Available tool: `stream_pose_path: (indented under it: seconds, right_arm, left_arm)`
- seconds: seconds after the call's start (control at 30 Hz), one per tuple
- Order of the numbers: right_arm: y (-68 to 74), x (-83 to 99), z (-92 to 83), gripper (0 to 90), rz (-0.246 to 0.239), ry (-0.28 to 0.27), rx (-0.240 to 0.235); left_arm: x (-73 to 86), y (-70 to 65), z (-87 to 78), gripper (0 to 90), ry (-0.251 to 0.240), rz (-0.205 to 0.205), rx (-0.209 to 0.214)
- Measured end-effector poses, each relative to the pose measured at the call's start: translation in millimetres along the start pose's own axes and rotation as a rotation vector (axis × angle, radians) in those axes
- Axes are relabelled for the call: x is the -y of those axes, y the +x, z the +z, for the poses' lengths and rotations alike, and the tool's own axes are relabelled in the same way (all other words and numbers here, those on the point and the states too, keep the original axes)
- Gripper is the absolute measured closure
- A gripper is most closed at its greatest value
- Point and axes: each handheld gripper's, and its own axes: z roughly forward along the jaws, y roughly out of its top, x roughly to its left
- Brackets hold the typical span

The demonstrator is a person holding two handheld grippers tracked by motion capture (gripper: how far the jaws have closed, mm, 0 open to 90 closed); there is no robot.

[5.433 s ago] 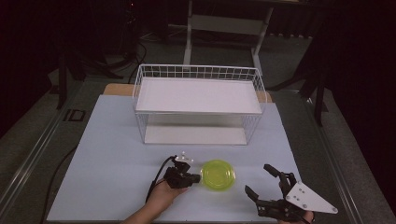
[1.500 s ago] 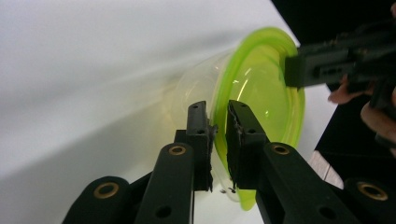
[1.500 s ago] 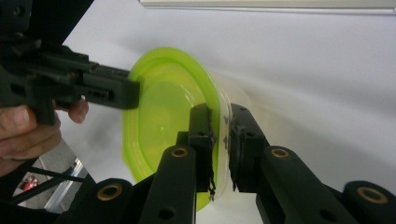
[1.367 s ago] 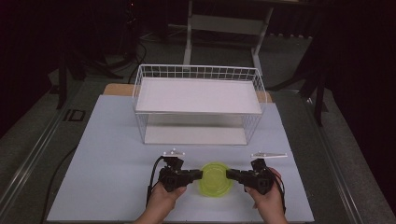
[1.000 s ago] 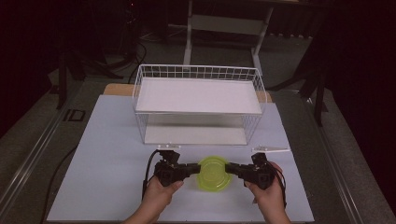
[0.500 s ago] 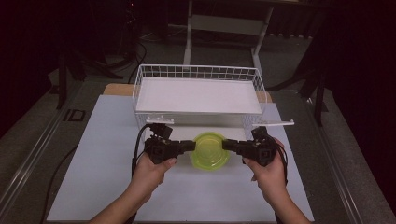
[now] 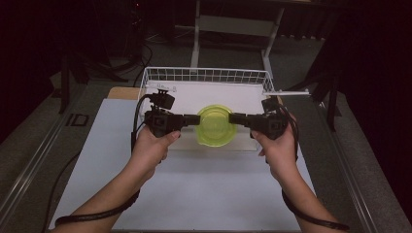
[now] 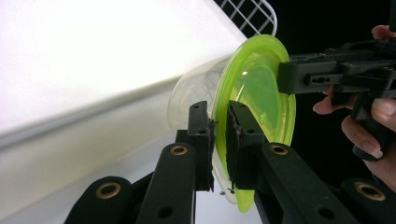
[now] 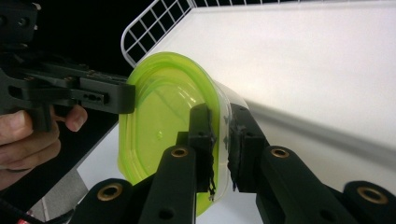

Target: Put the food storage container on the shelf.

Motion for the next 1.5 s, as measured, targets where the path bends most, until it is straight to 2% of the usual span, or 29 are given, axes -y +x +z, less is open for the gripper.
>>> stream_pose_path:
  seconds: [0.17, 0.3, 0.5, 0.63, 0.8, 1.0, 1.1, 1.17, 1.2, 1.27, 1.4, 1.5]
  right_arm:
    - [-6.1, -21.5, 6.4, 80.8, 0.015, 0.018, -0.006]
    - [-10.9, -33.0, 10.7, 80.8, 0.017, 0.013, 0.001]
    - [-19.9, -46.5, 20.9, 80.8, 0.087, 0.009, 0.008]
    - [-25.4, -52.5, 28.2, 80.8, 0.120, 0.008, 0.028]
    - [-33.7, -57.0, 37.1, 80.6, 0.154, 0.027, 0.049]
    - [-38.7, -64.0, 41.2, 80.3, 0.170, 0.031, 0.068]
    - [-45.7, -66.6, 44.0, 79.2, 0.221, 0.044, 0.053]
    - [-49.3, -67.6, 46.8, 77.1, 0.242, 0.051, 0.063]
    - [-50.6, -68.1, 48.8, 75.6, 0.244, 0.064, 0.075]
    - [-53.4, -68.1, 53.1, 70.8, 0.241, 0.077, 0.093]
    - [-55.1, -68.1, 56.6, 64.8, 0.248, 0.073, 0.082]
    - [-55.1, -67.7, 57.5, 62.1, 0.266, 0.070, 0.070]
  left_arm:
    - [-21.4, 6.9, 1.3, 81.7, 0.022, -0.014, -0.009]
    - [-34.0, 9.5, 3.6, 81.6, 0.015, -0.014, -0.026]
    - [-53.4, 18.0, 11.4, 81.2, 0.023, -0.024, -0.065]
    - [-62.5, 24.0, 17.7, 81.1, 0.034, -0.010, -0.086]
    - [-69.9, 33.3, 27.2, 80.9, 0.058, -0.032, -0.089]
    - [-76.6, 36.5, 33.6, 80.4, 0.053, -0.014, -0.105]
    - [-79.9, 39.9, 36.4, 79.6, 0.041, -0.025, -0.101]
    - [-81.3, 40.5, 39.1, 72.8, 0.041, -0.027, -0.108]
    - [-81.3, 40.5, 39.1, 72.1, 0.041, -0.027, -0.108]
    - [-81.0, 40.3, 43.1, 67.1, 0.041, -0.013, -0.132]
    - [-79.7, 43.6, 45.3, 63.7, 0.036, -0.019, -0.159]
    - [-79.1, 45.4, 45.3, 61.9, 0.014, -0.013, -0.172]
